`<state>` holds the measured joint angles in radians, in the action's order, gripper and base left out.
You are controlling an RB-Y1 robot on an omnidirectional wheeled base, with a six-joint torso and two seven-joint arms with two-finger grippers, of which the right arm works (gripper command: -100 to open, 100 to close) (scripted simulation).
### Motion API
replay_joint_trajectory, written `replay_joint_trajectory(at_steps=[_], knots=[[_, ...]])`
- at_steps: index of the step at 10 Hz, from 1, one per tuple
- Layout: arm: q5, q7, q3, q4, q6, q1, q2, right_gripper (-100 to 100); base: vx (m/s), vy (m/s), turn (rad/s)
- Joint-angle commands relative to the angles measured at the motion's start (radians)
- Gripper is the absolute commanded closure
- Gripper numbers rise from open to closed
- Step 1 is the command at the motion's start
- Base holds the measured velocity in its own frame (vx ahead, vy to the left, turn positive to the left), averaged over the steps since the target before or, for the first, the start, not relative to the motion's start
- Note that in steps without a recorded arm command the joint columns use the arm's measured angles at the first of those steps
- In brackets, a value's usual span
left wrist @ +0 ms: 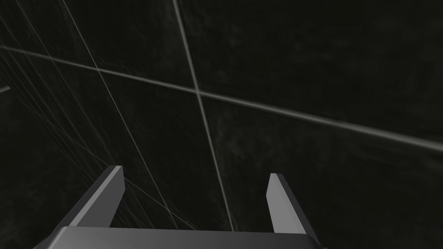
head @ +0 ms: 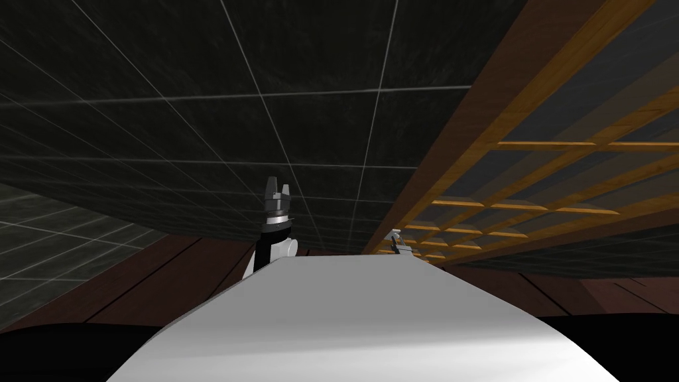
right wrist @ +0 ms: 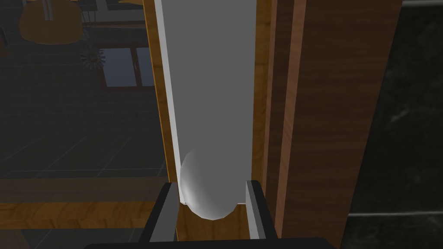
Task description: Pull the door open
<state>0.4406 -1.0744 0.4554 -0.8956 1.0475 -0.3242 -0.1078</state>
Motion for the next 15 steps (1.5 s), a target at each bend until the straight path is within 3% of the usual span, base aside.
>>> replay_joint_trajectory(at_steps=[1,10,11,15], knots=[[-0.011,0.028,-0.004,-0.001,-0.002,0.000,-0.001,100,-0.027,-0.005,0.047],[-0.091,0.234,-0.033,-0.009,-0.013,-0.002,-0.005,100,-0.060,-0.014,0.064],[-0.072,0.188,-0.025,-0.010,0.005,-0.020,-0.002,-100,-0.055,0.002,-0.032],[-0.039,0.119,-0.011,-0.016,0.037,-0.055,0.004,-100,-0.063,0.021,-0.026]])
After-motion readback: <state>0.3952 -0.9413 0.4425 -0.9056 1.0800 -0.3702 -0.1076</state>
